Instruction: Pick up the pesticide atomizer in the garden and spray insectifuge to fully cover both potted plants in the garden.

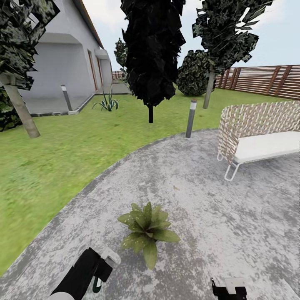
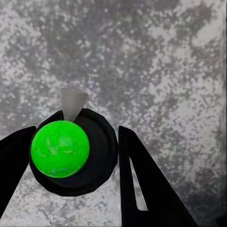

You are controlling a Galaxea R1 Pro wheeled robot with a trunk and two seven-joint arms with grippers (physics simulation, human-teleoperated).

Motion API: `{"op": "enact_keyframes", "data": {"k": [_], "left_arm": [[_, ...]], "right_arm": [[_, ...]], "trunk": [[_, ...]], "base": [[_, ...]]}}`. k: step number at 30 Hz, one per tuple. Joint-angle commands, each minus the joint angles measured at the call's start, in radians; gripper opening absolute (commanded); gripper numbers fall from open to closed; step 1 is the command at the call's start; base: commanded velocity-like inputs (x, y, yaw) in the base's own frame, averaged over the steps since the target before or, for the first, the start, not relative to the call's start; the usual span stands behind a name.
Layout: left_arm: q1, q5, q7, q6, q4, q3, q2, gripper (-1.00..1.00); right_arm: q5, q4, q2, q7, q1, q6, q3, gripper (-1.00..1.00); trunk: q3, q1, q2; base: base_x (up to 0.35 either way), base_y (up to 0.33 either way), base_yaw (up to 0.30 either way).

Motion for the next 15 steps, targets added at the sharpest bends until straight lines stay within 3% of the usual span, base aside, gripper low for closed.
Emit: {"op": "enact_keyframes", "data": {"k": [1, 7, 15], "left_arm": [[-0.001, -0.011, -0.01, 0.001, -0.002, 0.006, -0.003, -1.0], [-0.001, -0.011, -0.01, 0.001, -0.002, 0.006, -0.005, -1.0], [-0.001, -0.011, -0.009, 0.001, -0.002, 0.007, -0.004, -1.0]], "right_arm": [[0.011, 0.001, 0.0, -0.003, -0.001, -0.003, -0.008, 1.0], [0.011, 0.001, 0.0, -0.003, -0.001, -0.002, -0.007, 1.0], [0.011, 0.002, 0.0, -0.002, -0.001, -0.002, -0.008, 1.0]], "trunk": [[-0.001, 0.0, 0.0], [-0.001, 0.0, 0.0], [-0.001, 0.0, 0.0]], "base": [[0.0, -0.269, 0.001], [0.0, -0.272, 0.021], [0.0, -0.273, 0.246]]}}
